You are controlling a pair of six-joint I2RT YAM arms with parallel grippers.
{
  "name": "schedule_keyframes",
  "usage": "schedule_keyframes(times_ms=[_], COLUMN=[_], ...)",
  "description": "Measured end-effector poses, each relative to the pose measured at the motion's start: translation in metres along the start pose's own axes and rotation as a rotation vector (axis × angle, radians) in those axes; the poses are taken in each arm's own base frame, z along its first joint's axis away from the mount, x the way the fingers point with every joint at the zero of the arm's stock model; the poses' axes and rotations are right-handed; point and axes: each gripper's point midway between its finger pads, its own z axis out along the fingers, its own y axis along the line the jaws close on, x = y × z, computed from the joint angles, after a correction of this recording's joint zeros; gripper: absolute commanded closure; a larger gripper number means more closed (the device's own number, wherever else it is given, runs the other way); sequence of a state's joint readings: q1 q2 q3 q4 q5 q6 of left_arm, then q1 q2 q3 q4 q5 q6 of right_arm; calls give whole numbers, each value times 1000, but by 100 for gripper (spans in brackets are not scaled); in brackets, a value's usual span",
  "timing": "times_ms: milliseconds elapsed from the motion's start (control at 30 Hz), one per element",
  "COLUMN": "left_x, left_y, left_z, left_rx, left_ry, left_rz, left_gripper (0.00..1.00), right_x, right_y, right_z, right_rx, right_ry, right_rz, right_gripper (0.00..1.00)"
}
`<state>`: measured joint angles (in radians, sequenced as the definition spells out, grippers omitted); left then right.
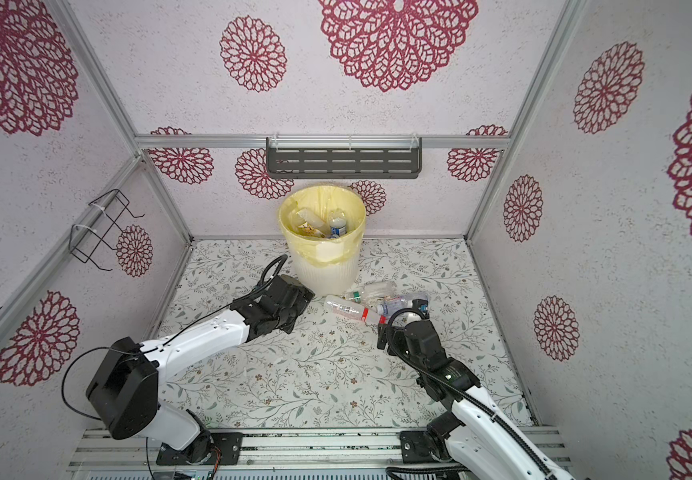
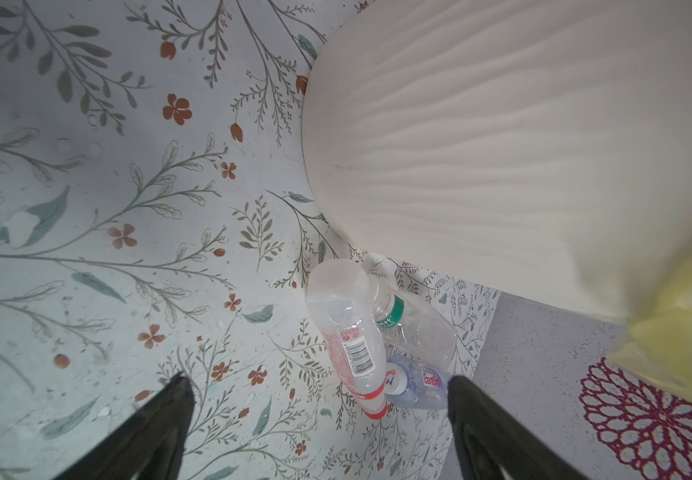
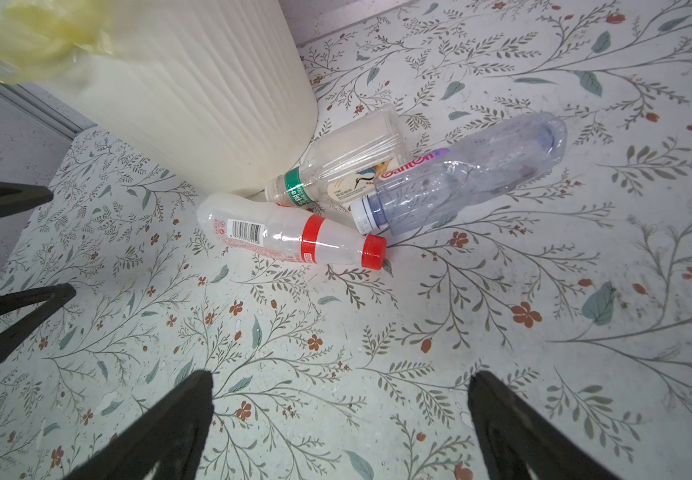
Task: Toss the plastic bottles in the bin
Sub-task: 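Lower the left gripper onto the red-cap white-label bottle and close it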
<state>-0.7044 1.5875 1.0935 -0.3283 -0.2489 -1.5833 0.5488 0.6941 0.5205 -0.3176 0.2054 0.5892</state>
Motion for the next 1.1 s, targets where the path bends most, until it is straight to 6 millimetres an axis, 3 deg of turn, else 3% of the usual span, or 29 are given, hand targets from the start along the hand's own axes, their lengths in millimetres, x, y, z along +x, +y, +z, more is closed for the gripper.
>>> schedule_keyframes(times_ms=[567,1100], left_x=[24,59], left_y=[-19,-2], left_z=[34,77], left_rx=[-34,-66], left_ry=[8,114], left_rz=[12,-48], left_gripper=[5,9], right_x=[6,5], right_y=[-35,-49], right_z=[-30,-41], right_rx=[55,93], right_ry=[-113,-156], right_rz=[172,236], right_gripper=[1,1])
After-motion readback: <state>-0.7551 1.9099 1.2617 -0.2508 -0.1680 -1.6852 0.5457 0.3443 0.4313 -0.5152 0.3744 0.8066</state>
